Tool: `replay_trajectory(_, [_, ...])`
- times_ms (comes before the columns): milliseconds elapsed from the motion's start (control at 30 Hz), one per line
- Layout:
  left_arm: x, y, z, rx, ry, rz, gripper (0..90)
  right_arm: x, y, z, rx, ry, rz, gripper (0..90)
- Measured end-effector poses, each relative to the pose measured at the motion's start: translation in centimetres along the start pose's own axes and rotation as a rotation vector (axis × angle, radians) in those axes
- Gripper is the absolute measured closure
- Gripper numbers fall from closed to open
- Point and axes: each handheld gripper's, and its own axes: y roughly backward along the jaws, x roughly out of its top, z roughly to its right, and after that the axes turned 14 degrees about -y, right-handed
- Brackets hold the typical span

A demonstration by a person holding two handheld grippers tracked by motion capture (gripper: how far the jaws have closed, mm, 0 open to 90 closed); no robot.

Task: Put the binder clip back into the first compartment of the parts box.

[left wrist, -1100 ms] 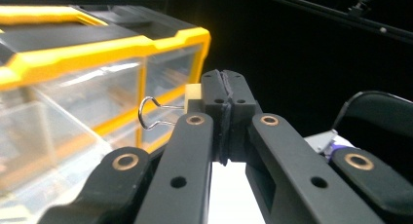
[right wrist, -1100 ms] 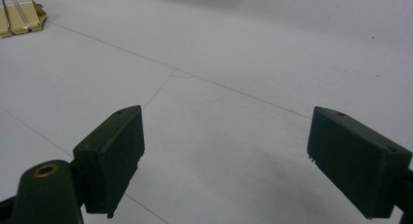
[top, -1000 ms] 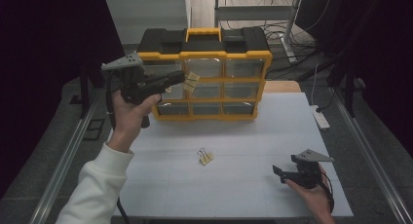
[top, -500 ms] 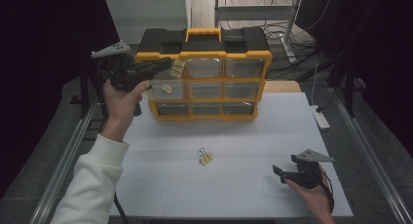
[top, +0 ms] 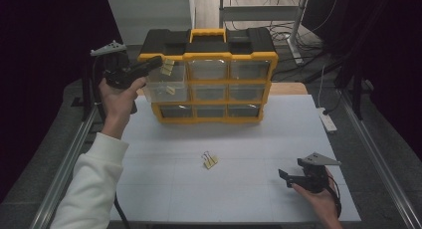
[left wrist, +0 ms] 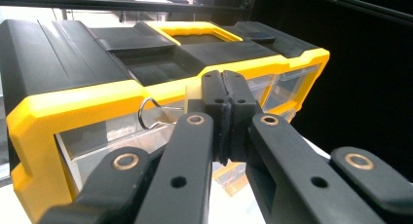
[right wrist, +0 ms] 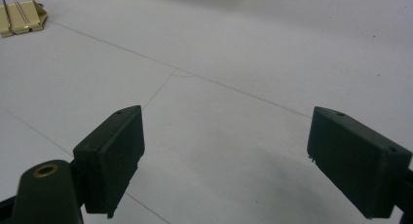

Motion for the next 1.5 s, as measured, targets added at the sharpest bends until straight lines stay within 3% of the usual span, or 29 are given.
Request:
replay_trajectory(100, [-0.1, -0.1, 0.1, 0.022, -0.015, -0.004, 82.9, 0.0, 0.0, 0.0, 0.001, 0.000, 0.001, 14.0])
replay_trajectory(167, [-0.1, -0.2, 0.3, -0.011, -0.013, 0.018, 65.3, 0.0, 0.0, 0.0, 0.002, -0.002, -0.001, 13.9])
replay_trajectory(267, [-0.2, -0.2, 1.1, -0.027, -0.027, 0.023, 39.8, 0.0, 0.0, 0.0, 0.000, -0.001, -0.001, 13.9])
replay_trajectory(333, [-0.3, -0.1, 1.4, -0.039, -0.034, 0.020, 30.8, 0.0, 0.0, 0.0, 0.001, 0.000, -0.001, 13.9])
replay_trajectory(367, [-0.5, 0.0, 2.0, -0.084, -0.046, 0.019, 28.6, 0.0, 0.0, 0.0, 0.001, -0.001, -0.001, 13.9])
replay_trajectory(400, [-0.5, 0.0, 2.0, -0.084, -0.046, 0.019, 26.8, 0.0, 0.0, 0.0, 0.001, -0.001, -0.001, 13.9])
replay_trajectory(467, [-0.9, 0.2, 2.8, -0.133, -0.059, 0.024, 24.9, 0.0, 0.1, 0.0, -0.003, 0.002, 0.002, 13.9])
replay_trajectory(867, [-3.4, 1.2, 5.4, -0.233, -0.095, 0.025, 24.3, 0.0, 0.1, 0.0, -0.002, 0.000, 0.001, 13.9])
replay_trajectory(1267, [-6.1, 1.4, 7.2, -0.279, -0.104, -0.015, 23.9, 0.0, 0.1, 0.0, -0.002, 0.001, 0.001, 14.0])
replay_trajectory(1500, [-8.5, 0.3, 8.6, -0.280, -0.125, -0.108, 24.2, 0.0, 0.1, -0.1, -0.006, 0.005, 0.005, 13.9])
